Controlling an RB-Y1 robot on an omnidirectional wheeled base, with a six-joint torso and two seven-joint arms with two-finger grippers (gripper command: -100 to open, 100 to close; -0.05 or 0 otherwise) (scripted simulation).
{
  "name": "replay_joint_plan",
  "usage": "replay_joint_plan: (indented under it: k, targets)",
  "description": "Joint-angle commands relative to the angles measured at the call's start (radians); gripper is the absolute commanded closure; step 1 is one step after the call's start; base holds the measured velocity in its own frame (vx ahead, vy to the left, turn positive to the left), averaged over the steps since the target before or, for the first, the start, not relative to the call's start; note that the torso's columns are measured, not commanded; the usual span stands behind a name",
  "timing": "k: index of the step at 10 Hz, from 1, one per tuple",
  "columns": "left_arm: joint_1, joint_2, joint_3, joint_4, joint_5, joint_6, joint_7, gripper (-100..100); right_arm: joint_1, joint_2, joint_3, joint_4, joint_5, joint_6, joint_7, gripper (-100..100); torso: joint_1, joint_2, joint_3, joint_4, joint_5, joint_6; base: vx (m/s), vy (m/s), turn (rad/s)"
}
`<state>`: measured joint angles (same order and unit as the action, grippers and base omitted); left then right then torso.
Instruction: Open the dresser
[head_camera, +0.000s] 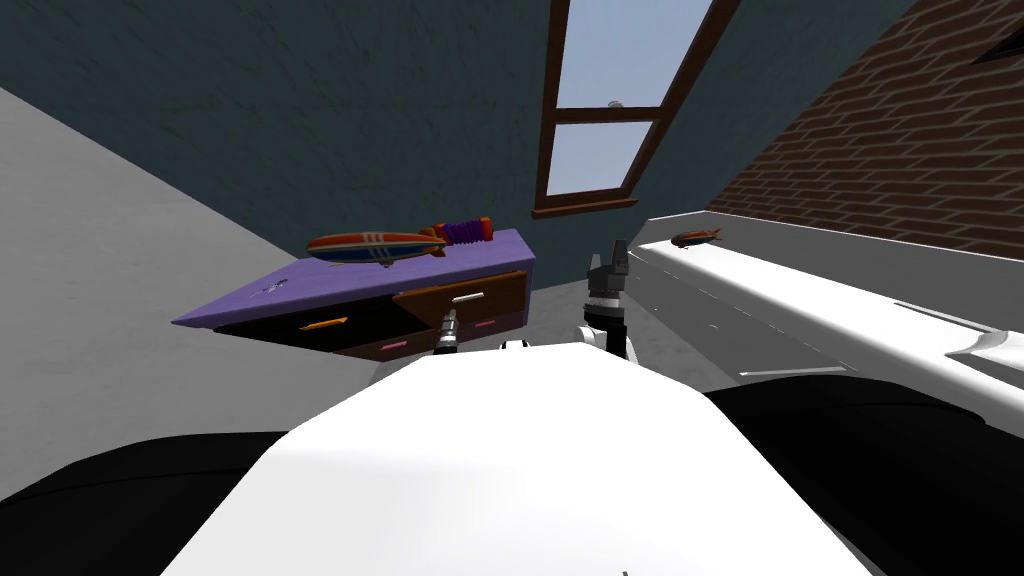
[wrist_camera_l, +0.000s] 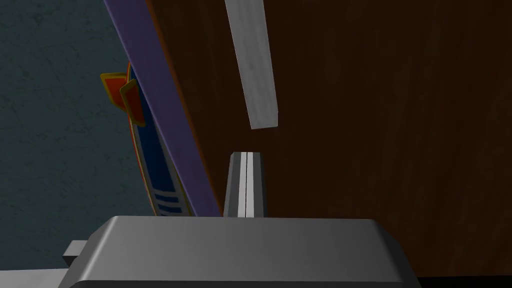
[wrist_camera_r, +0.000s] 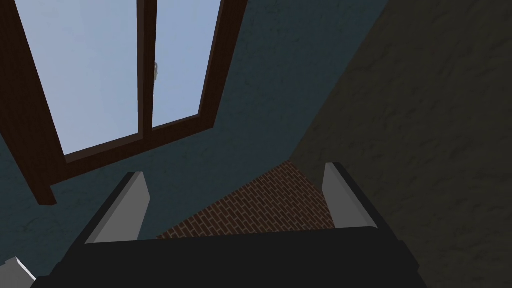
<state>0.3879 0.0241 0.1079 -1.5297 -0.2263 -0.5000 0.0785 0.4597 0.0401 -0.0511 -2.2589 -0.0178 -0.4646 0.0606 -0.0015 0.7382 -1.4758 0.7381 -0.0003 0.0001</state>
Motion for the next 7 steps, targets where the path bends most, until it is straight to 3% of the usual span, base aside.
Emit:
replay_joint_plan:
  k: [1, 5, 7]
  targets:
    - [0.000, 0.041, 0.000, 0.001, 0.000, -0.001, 0.000, -100, 0.000, 0.000, 0.000, 0.000, 0.000, 0.000, 0.000, 0, 0.002, -0.007, -0.004, -0.002, 0.000, 0.000, -0.017, -0.007, -0.002]
    - [-0.004, 0.106, 0.002, 0.009, 0.001, -0.005, -0.003, -100, 0.001, 0.000, 0.000, 0.000, 0.000, 0.000, 0.000, 0, 0.002, -0.001, -0.001, 0.000, 0.000, 0.000, 0.025, 0.007, 0.001]
    - [-0.022, 0.111, 0.008, 0.048, 0.005, -0.020, -0.013, -100, 0.001, 0.000, 0.000, 0.000, 0.000, 0.000, 0.000, 0, 0.001, -0.003, -0.002, -0.001, 0.000, 0.000, 0.131, 0.017, 0.002]
